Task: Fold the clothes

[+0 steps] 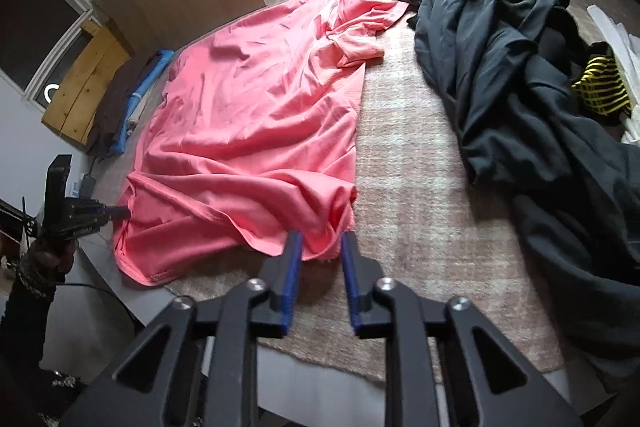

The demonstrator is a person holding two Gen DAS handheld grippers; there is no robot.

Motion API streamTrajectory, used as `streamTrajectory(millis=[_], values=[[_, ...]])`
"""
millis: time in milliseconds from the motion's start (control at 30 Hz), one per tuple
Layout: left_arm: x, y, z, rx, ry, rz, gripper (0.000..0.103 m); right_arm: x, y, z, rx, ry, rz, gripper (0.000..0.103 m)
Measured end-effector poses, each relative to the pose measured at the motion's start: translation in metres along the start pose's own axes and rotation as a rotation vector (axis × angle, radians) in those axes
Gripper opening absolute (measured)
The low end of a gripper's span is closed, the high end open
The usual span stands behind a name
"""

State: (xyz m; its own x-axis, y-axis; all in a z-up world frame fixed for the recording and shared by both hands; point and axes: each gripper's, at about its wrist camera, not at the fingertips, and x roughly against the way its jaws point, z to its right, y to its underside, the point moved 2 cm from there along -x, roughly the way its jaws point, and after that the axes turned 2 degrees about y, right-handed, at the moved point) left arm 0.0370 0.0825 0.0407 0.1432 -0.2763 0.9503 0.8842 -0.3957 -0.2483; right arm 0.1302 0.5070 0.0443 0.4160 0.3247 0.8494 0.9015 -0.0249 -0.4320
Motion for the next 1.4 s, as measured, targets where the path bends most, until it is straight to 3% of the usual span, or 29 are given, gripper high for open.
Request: streamTrajectory(millis=[267,467,533,567,733,800,833,900,967,1067,1200,1267,1300,1367,1400], values=[[0.037,0.007,-0.024,0.046,-0.024,0.033,0.001,-0.016,0.016,-0.028,0.389,0.111,-0.032,0.026],[0.044,0.008,-0.03,0.024,-0.049,0.021,0.001,-0.033,0.019,-0.055,0.65,0.199,-0.012,0.026],[0.045,0.009,-0.029,0.009,-0.055,0.019,0.001,-0.04,0.017,-0.058,0.682,0.19,-0.037,0.023],[0.047,0.008,-0.029,0.006,-0.059,0.023,0.001,-0.043,0.014,-0.059,0.68,0.173,-0.055,0.0],[0.064,-0.003,-0.038,0.018,-0.065,0.057,0.001,-0.039,-0.02,-0.049,0.591,0.045,-0.096,0.0],[0.069,-0.009,-0.042,0.024,-0.067,0.064,0.001,-0.034,-0.042,-0.043,0.541,0.034,-0.078,0.0],[0.071,-0.012,-0.044,0.027,-0.068,0.066,0.001,-0.029,-0.053,-0.038,0.524,0.055,-0.05,0.002],[0.069,-0.016,-0.046,0.024,-0.063,0.049,0.001,-0.023,-0.057,-0.035,0.541,0.008,-0.085,0.006],[0.065,-0.017,-0.046,0.011,-0.075,0.028,0.001,-0.022,-0.042,-0.04,0.62,0.007,-0.147,0.023],[0.058,-0.017,-0.046,0.013,-0.065,0.005,0.001,-0.023,-0.014,-0.051,0.759,0.032,-0.222,0.036],[0.05,-0.017,-0.042,0.004,-0.062,-0.025,0.001,-0.041,0.007,-0.064,0.838,0.016,-0.251,0.037],[0.048,-0.018,-0.04,-0.004,-0.062,-0.03,0.001,-0.054,0.009,-0.067,0.868,0.048,-0.241,0.036],[0.048,-0.019,-0.04,-0.005,-0.063,-0.031,0.001,-0.061,0.007,-0.064,0.859,0.064,-0.24,0.035],[0.048,-0.02,-0.041,-0.006,-0.066,-0.027,0.001,-0.071,-0.004,-0.056,0.796,0.073,-0.249,0.002],[0.049,-0.021,-0.042,-0.007,-0.065,-0.022,0.001,-0.066,-0.014,-0.053,0.762,0.048,-0.226,0.001]])
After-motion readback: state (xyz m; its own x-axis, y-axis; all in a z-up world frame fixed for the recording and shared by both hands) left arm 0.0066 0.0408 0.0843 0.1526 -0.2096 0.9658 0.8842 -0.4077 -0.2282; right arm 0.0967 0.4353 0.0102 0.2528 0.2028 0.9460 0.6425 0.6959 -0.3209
